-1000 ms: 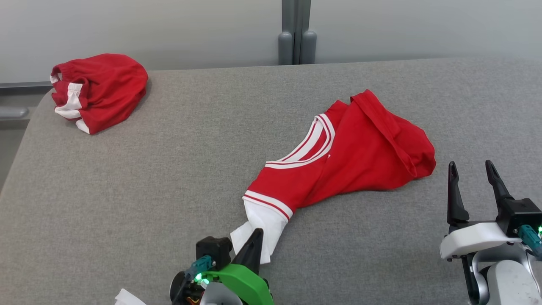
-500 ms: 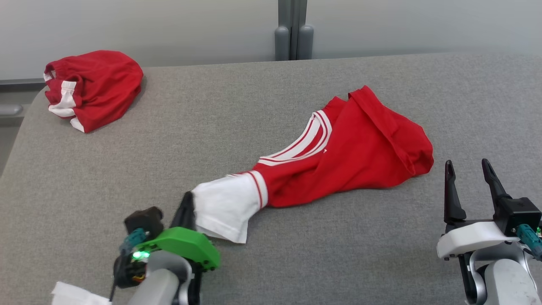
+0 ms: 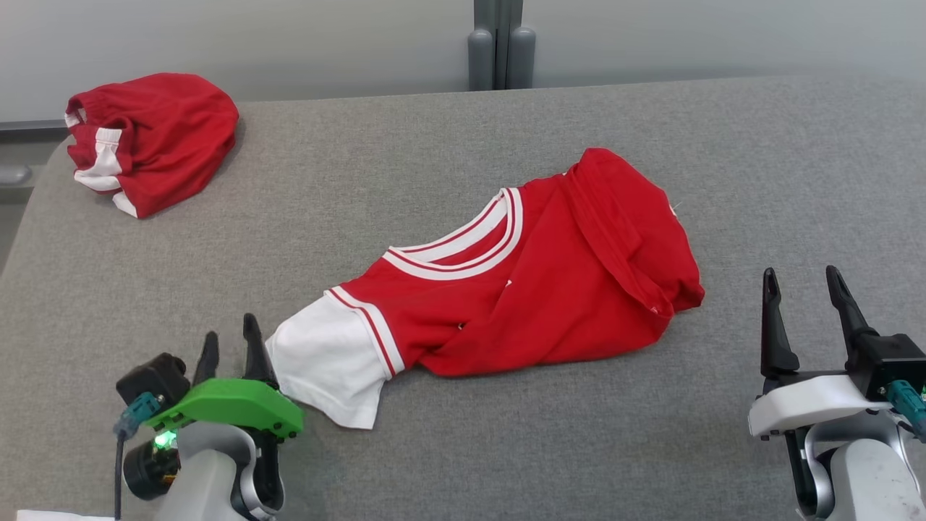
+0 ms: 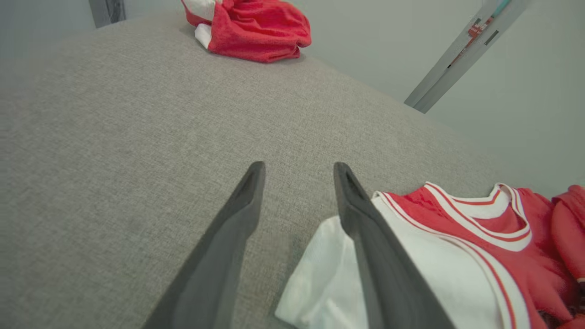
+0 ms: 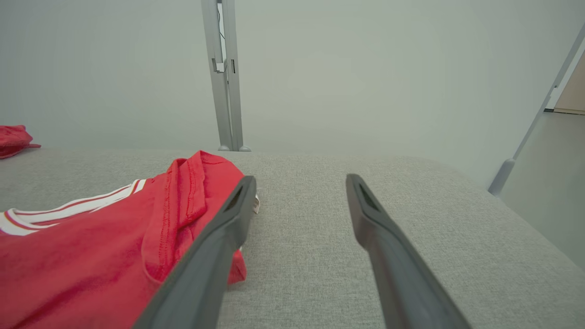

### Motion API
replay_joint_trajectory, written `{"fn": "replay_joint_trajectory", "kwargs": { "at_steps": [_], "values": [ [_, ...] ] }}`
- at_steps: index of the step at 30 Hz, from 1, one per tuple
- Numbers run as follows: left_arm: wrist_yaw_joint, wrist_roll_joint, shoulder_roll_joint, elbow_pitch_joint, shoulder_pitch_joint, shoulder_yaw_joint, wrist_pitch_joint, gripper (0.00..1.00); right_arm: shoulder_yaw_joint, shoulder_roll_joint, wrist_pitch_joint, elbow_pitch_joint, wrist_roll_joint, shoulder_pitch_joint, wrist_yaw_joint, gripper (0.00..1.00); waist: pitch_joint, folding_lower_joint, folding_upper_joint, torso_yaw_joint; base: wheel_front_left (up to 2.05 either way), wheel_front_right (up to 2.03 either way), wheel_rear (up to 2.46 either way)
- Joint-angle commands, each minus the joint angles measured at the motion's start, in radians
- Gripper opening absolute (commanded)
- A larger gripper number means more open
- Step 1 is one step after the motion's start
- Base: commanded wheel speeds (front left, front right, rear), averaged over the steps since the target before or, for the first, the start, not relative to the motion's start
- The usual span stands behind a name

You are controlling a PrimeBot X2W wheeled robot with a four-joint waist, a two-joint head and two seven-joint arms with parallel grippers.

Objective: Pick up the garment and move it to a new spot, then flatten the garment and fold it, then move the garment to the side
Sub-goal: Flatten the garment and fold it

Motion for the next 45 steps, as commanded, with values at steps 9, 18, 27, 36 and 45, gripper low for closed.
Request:
{"fn": "replay_joint_trajectory", "kwargs": {
  "at_steps": [9, 18, 27, 36, 45],
  "values": [
    [-0.101, 0.229, -0.027, -0.200, 0.080, 0.088, -0.002, 1.00, 0.012, -0.001, -0.003, -0.051, 0.002, 0.029, -0.002, 1.00, -0.026, 0.0000, 0.0000, 0.020, 0.00, 0.00, 0.00],
    [-0.110, 0.277, -0.045, -0.273, 0.188, 0.039, -0.001, 1.00, 0.076, -0.002, -0.003, -0.043, 0.029, 0.098, -0.002, 1.00, -0.087, 0.0000, 0.0000, 0.036, 0.00, 0.00, 0.00],
    [-0.067, 0.276, -0.044, -0.302, 0.242, -0.015, -0.002, 1.00, 0.119, -0.002, -0.003, -0.013, 0.029, 0.101, -0.002, 1.00, -0.131, 0.0000, 0.0000, 0.033, 0.00, 0.00, 0.00],
    [-0.055, 0.278, -0.044, -0.307, 0.256, -0.024, -0.002, 1.00, 0.126, -0.002, -0.003, 0.001, 0.026, 0.102, -0.002, 1.00, -0.145, 0.0000, 0.0000, 0.041, 0.00, 0.00, 0.00],
    [-0.046, 0.303, -0.044, -0.247, 0.262, -0.030, -0.001, 1.00, 0.138, -0.002, -0.003, 0.021, 0.042, 0.106, -0.002, 1.00, -0.145, 0.0000, 0.0000, 0.037, 0.00, 0.00, 0.00]
  ]
}}
